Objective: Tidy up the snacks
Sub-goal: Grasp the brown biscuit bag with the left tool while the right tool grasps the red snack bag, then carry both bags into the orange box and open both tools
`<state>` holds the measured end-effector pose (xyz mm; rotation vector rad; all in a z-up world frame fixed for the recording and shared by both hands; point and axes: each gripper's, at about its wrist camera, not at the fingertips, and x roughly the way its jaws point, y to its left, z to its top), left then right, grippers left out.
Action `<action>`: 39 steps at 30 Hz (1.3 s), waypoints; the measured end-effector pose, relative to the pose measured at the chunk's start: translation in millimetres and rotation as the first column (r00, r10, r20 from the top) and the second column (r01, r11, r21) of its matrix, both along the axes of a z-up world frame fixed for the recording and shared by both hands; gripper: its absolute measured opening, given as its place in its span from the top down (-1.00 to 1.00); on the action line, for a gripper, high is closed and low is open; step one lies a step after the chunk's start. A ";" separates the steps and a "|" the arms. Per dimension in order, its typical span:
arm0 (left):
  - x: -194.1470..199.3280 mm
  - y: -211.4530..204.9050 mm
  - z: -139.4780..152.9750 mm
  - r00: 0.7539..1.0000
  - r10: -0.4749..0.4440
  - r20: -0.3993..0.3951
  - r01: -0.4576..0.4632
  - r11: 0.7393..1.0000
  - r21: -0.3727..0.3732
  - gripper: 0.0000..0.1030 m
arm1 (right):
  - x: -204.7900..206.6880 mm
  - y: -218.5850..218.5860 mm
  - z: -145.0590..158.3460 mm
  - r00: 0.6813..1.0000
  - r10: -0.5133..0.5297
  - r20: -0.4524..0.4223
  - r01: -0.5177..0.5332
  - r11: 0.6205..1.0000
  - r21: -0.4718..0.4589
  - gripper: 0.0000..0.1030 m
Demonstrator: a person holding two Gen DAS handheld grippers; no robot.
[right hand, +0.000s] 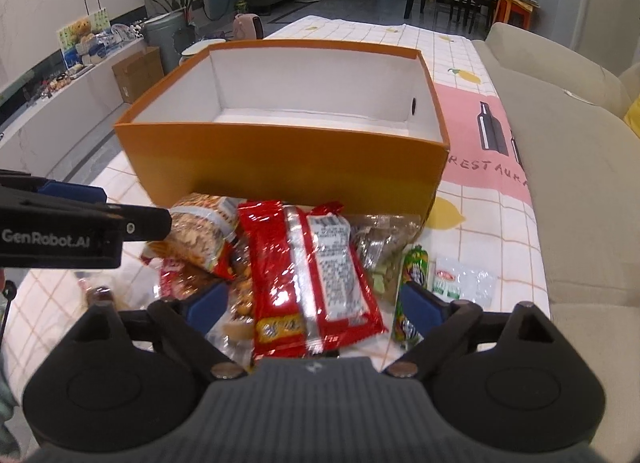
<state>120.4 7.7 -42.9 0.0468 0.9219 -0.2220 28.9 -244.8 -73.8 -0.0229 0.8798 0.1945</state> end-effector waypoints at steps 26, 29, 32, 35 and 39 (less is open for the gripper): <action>37.1 -8.9 -37.0 0.992 0.034 -0.124 -0.037 0.999 -0.023 -0.45 | 29.6 -10.8 -37.3 0.993 -0.038 -0.109 0.053 0.989 0.137 -0.42; 34.7 -6.5 -35.0 0.992 0.044 -0.120 -0.047 0.999 -0.027 -0.32 | 26.1 -11.9 -33.0 0.994 -0.041 -0.101 0.054 0.990 0.130 -0.37; 29.6 -2.2 -31.0 0.992 0.061 -0.111 -0.064 0.997 -0.030 -0.28 | 21.5 -13.7 -27.8 0.995 -0.044 -0.091 0.056 0.990 0.133 -0.36; 22.5 1.1 -24.8 0.993 0.071 -0.095 -0.075 0.996 -0.038 -0.25 | 15.1 -15.4 -20.4 0.996 -0.043 -0.076 0.054 0.988 0.142 -0.35; 7.7 3.1 -11.6 0.996 0.065 -0.057 -0.068 0.997 -0.045 -0.23 | 5.5 -15.3 -6.8 0.998 -0.039 -0.047 0.045 0.989 0.138 -0.35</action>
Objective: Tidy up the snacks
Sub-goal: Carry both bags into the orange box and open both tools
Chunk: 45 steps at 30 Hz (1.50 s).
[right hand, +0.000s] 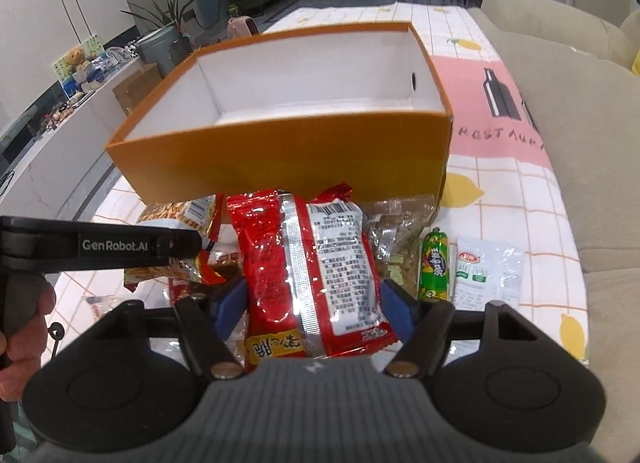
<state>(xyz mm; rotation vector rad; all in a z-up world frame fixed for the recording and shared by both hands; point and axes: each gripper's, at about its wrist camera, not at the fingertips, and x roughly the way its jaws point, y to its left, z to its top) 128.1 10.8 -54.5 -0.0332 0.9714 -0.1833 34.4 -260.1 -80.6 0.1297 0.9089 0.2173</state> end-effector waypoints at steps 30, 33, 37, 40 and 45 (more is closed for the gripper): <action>38.4 -2.2 110.2 0.961 -0.061 0.269 0.031 0.993 0.113 -0.22 | 32.6 1.6 107.5 0.980 -0.038 0.197 0.031 0.999 0.038 -0.34; 55.9 -5.1 98.0 0.969 -0.092 0.231 0.055 0.985 0.164 -0.22 | 59.7 5.3 97.5 0.988 -0.047 0.149 0.041 0.998 0.047 -0.34; 80.0 -7.4 74.6 0.976 -0.125 0.177 0.076 0.963 0.260 -0.22 | 95.3 14.0 79.4 0.991 -0.048 0.123 0.050 0.999 -0.019 -0.34; 92.9 -9.8 60.3 0.975 -0.165 0.148 0.115 0.948 0.298 -0.22 | 117.4 16.0 66.1 0.996 -0.045 0.080 0.048 0.998 -0.033 -0.34; 112.4 -17.9 34.7 0.976 -0.214 0.049 0.181 0.912 0.368 -0.22 | 145.3 26.3 41.8 1.000 -0.024 -0.018 0.024 0.999 -0.041 -0.32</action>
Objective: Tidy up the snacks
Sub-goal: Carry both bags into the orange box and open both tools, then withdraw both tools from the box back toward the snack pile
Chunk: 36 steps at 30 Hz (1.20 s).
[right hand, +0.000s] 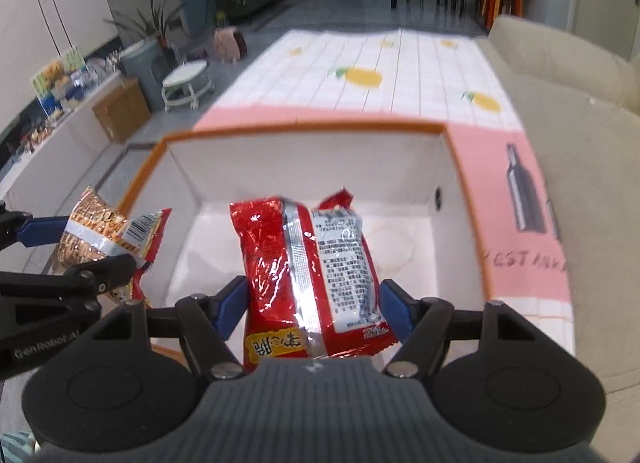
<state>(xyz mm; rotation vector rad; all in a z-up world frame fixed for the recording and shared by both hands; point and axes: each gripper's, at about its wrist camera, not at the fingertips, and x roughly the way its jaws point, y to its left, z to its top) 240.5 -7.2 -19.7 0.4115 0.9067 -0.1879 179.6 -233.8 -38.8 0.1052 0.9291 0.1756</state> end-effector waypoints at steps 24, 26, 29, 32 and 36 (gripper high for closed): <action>24.2 -12.4 -37.9 0.991 -0.018 -0.135 0.033 0.993 0.111 -0.52 | 33.4 9.1 -48.1 0.973 0.039 -0.229 -0.027 0.998 0.053 -0.14; 24.1 -12.6 -36.7 0.992 -0.010 -0.126 0.024 0.993 0.115 -0.55 | 32.9 10.3 -46.4 0.973 0.035 -0.229 -0.025 0.999 0.047 -0.16; 22.5 -10.9 -31.7 0.994 0.008 -0.109 0.005 0.994 0.114 -0.56 | 31.8 11.5 -42.8 0.973 0.025 -0.227 -0.019 0.999 0.031 -0.30; 20.0 -5.6 -21.9 0.995 0.029 -0.101 -0.021 0.997 0.078 -0.57 | 29.4 10.9 -36.5 0.976 0.021 -0.218 -0.016 1.000 0.024 -0.35; 11.3 0.5 -6.0 0.996 0.063 -0.066 -0.061 0.997 0.036 -0.57 | 22.2 7.8 -22.6 0.983 0.013 -0.182 -0.010 1.000 0.021 -0.36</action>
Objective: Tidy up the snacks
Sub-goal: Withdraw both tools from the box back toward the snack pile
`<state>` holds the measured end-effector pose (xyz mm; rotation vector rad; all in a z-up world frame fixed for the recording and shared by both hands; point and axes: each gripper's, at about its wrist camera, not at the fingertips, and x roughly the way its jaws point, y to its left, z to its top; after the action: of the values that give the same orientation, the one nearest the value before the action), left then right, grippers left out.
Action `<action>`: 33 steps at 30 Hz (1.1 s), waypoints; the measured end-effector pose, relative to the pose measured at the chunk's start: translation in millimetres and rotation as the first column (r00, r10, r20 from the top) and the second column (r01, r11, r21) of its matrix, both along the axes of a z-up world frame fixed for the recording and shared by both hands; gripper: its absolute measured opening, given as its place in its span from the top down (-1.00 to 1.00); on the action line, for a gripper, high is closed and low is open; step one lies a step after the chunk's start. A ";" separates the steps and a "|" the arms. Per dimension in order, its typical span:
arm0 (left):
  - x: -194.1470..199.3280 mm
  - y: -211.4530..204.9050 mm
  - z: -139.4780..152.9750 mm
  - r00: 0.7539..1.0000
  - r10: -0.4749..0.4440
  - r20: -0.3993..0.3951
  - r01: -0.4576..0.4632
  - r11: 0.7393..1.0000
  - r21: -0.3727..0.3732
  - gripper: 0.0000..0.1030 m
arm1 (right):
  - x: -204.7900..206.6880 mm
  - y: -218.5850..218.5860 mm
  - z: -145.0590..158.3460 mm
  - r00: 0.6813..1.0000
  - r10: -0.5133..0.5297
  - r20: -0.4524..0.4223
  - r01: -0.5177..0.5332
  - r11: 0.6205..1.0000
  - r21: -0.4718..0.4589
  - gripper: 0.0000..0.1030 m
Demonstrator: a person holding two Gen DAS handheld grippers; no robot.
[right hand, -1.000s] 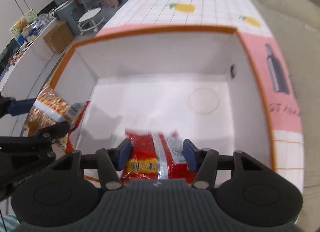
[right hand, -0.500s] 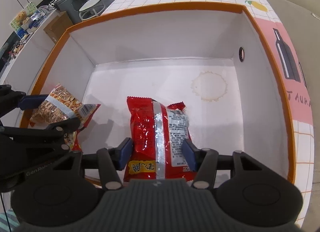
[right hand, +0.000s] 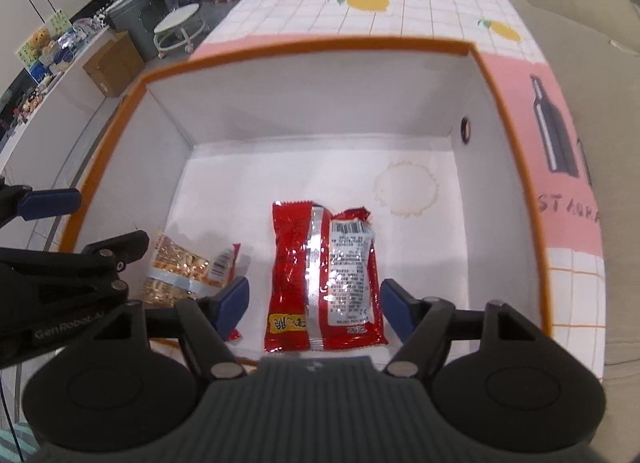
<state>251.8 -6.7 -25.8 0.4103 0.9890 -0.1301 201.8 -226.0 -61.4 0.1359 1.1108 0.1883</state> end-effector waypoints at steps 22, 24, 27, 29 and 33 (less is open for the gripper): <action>-131.9 17.0 49.6 0.958 0.143 0.249 -0.076 0.962 -0.261 -0.62 | -140.6 -29.3 68.1 0.924 -0.053 0.379 0.070 0.997 -0.031 -0.58; -141.6 18.6 45.5 0.960 0.149 0.238 -0.079 0.957 -0.279 -0.62 | -155.2 -30.8 65.2 0.921 -0.053 0.385 0.078 0.996 -0.050 -0.58; -153.8 21.5 38.3 0.965 0.157 0.210 -0.086 0.946 -0.313 -0.62 | -174.6 -34.1 57.7 0.922 -0.053 0.384 0.085 0.994 -0.069 -0.58; -160.9 23.5 33.4 0.968 0.160 0.192 -0.089 0.938 -0.335 -0.62 | -188.0 -37.6 52.0 0.925 -0.058 0.377 0.093 0.993 -0.076 -0.58; -176.0 23.2 21.7 0.975 0.149 0.167 -0.085 0.938 -0.337 -0.62 | -210.5 -44.6 39.3 0.926 -0.076 0.369 0.114 0.990 -0.082 -0.58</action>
<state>75.8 16.5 -4.1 0.0544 0.7825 -0.1418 -8.6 -270.6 -22.2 0.0590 0.7375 0.0642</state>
